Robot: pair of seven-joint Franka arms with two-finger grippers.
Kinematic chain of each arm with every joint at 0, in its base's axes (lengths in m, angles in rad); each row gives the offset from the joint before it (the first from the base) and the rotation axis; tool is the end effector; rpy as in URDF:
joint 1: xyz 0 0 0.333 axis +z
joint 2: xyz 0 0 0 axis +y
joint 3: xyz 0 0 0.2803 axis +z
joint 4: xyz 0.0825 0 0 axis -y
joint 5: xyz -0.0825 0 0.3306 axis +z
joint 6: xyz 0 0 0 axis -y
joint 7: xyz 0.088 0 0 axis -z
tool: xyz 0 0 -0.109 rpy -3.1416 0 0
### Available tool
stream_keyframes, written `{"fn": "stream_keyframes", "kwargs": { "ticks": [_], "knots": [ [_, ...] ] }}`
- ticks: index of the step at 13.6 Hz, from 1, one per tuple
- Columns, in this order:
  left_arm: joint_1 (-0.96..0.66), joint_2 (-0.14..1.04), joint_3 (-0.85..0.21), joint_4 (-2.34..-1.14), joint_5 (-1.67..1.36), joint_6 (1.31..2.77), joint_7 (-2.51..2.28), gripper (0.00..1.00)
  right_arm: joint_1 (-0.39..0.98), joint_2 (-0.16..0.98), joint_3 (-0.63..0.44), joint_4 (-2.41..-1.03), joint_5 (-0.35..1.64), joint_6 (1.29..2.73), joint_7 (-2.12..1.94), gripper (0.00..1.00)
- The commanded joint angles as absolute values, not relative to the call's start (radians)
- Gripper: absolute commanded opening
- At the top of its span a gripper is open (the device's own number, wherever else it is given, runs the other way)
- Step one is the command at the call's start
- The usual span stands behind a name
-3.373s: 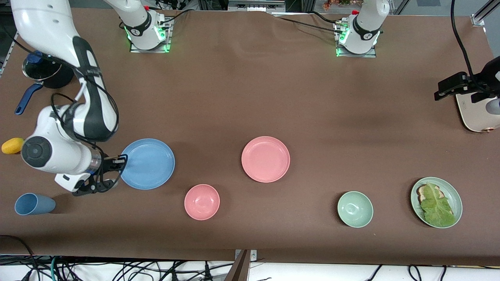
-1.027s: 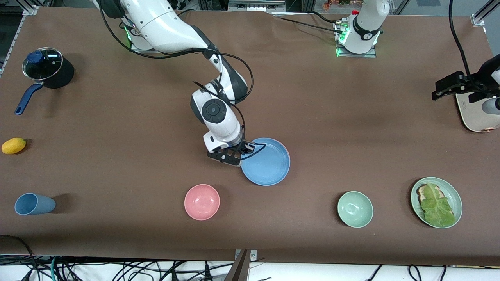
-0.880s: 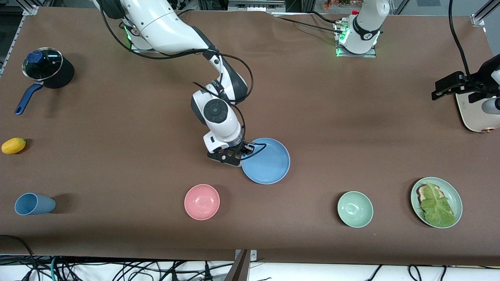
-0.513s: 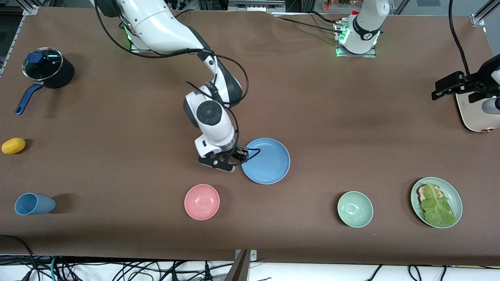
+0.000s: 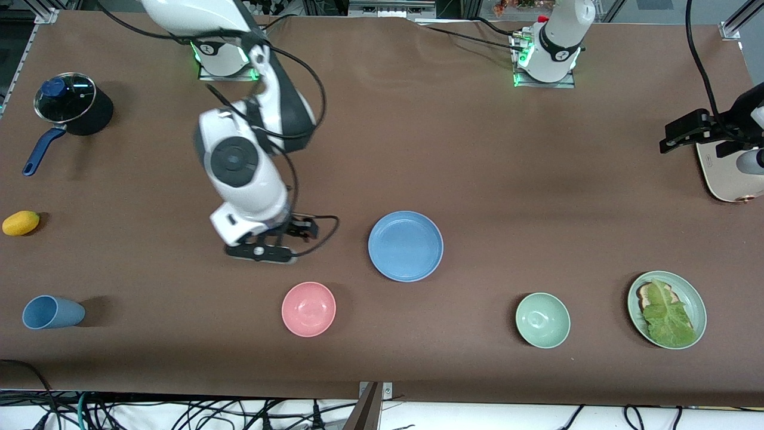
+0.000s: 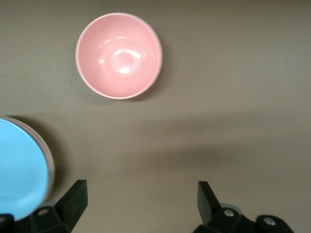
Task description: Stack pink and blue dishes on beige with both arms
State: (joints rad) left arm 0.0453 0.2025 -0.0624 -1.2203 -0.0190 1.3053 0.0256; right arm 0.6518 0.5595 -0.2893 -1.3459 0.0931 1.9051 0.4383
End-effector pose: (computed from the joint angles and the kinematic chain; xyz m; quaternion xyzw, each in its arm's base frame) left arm 0.5265 -0.0074 0.6030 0.9979 -0.0230 -0.0584 0.0158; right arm 0.5862 0.2695 0.3978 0.9990 -0.0309 0.0225 0.0248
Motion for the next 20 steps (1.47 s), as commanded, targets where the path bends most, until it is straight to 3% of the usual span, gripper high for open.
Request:
{"fn": "stream_keyframes", "kwargs": {
  "ticks": [1,3,6,10,15,20],
  "knots": [
    [0.046,0.195,-0.061,-1.215,-0.044,1.299,0.026,1.0,0.582,0.352,-0.285,-1.559,0.101,1.876,0.286,1.0],
    [0.046,0.195,-0.064,-1.213,-0.054,1.299,0.025,1.0,0.49,0.276,-0.253,-1.591,0.101,1.774,0.145,1.0],
    [0.046,0.195,-0.072,-1.213,-0.054,1.299,0.023,1.0,0.269,0.172,-0.109,-1.609,0.086,1.671,0.088,1.0],
    [0.046,0.195,-0.069,-1.213,-0.054,1.299,0.023,1.0,0.241,-0.052,-0.101,-1.782,0.011,1.658,0.071,1.0],
    [0.046,0.193,-0.069,-1.213,-0.054,1.299,0.023,1.0,0.206,-0.049,-0.09,-1.738,-0.017,1.626,0.018,1.0],
    [0.046,0.193,-0.069,-1.213,-0.054,1.299,0.023,1.0,0.196,0.032,-0.097,-1.612,-0.005,1.58,0.017,1.0]
  ]
}}
